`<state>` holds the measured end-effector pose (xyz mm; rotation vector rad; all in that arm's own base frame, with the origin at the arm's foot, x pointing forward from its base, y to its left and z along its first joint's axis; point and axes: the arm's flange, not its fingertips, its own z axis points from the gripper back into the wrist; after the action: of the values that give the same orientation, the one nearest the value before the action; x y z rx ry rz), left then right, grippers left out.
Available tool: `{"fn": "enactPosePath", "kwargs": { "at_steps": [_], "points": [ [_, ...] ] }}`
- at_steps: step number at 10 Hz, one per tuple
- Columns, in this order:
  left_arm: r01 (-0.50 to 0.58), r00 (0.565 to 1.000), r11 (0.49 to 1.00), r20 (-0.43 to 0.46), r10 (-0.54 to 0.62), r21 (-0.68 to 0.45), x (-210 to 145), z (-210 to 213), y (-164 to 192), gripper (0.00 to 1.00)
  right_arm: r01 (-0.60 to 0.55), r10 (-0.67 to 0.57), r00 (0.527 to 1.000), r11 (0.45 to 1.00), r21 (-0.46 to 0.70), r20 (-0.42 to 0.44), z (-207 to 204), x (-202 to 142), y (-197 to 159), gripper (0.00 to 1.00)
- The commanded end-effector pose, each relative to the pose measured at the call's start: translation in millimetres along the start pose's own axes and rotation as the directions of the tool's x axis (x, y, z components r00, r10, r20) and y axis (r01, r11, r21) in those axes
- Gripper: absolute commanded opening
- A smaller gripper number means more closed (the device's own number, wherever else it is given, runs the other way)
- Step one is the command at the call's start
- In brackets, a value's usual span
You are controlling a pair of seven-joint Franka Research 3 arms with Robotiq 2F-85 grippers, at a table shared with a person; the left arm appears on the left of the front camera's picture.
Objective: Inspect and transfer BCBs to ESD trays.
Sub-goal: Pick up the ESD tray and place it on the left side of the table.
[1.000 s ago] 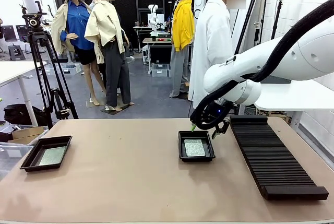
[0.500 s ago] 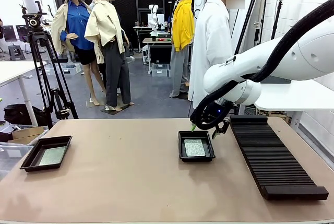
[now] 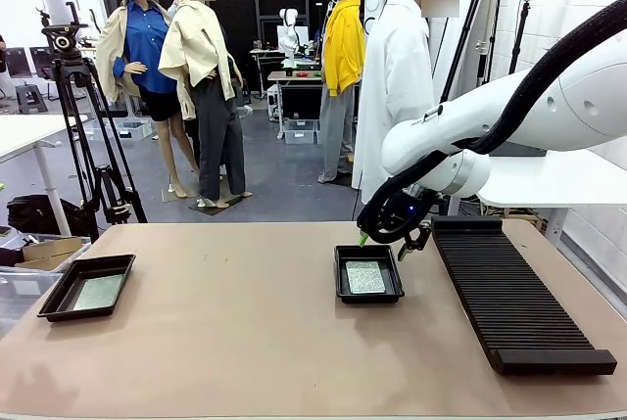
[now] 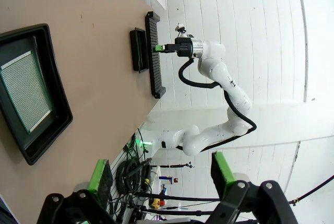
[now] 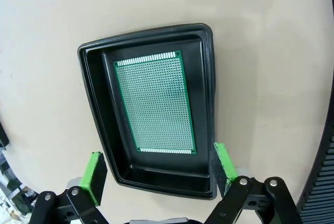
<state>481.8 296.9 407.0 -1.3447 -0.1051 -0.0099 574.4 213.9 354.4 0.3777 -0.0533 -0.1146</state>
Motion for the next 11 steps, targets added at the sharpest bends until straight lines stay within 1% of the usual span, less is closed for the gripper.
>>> {"fn": "enactPosePath", "kwargs": {
  "at_steps": [1, 5, 6, 7, 9, 11],
  "points": [
    [0.004, 1.000, 1.000, 0.001, -0.004, 0.000, 0, 0, -2, 1.00, 0.001, -0.001, 1.000, 1.000, 0.011, -0.002, 0, 0, 0, 1.00],
    [0.000, 1.000, 1.000, 0.000, 0.000, 0.000, 0, 0, 0, 1.00, 0.000, 0.000, 1.000, 1.000, 0.000, 0.000, 0, 0, 0, 1.00],
    [-0.006, 1.000, 1.000, -0.014, 0.007, 0.025, 5, -10, -16, 1.00, 0.010, -0.010, 1.000, 1.000, 0.029, 0.015, 11, -1, -14, 1.00],
    [-0.022, 1.000, 0.999, -0.021, 0.023, 0.043, 10, -17, -29, 1.00, 0.001, -0.002, 1.000, 0.998, 0.067, 0.006, 24, -3, -29, 1.00],
    [-0.035, 0.999, 0.996, -0.036, 0.038, 0.084, 17, -31, -58, 1.00, 0.004, -0.007, 1.000, 0.989, 0.147, 0.024, 49, -4, -55, 1.00],
    [-0.028, 0.995, 0.989, -0.094, 0.042, 0.146, 29, -58, -93, 1.00, -0.005, 0.000, 1.000, 0.965, 0.261, 0.022, 82, -5, -91, 1.00]
  ]
}}
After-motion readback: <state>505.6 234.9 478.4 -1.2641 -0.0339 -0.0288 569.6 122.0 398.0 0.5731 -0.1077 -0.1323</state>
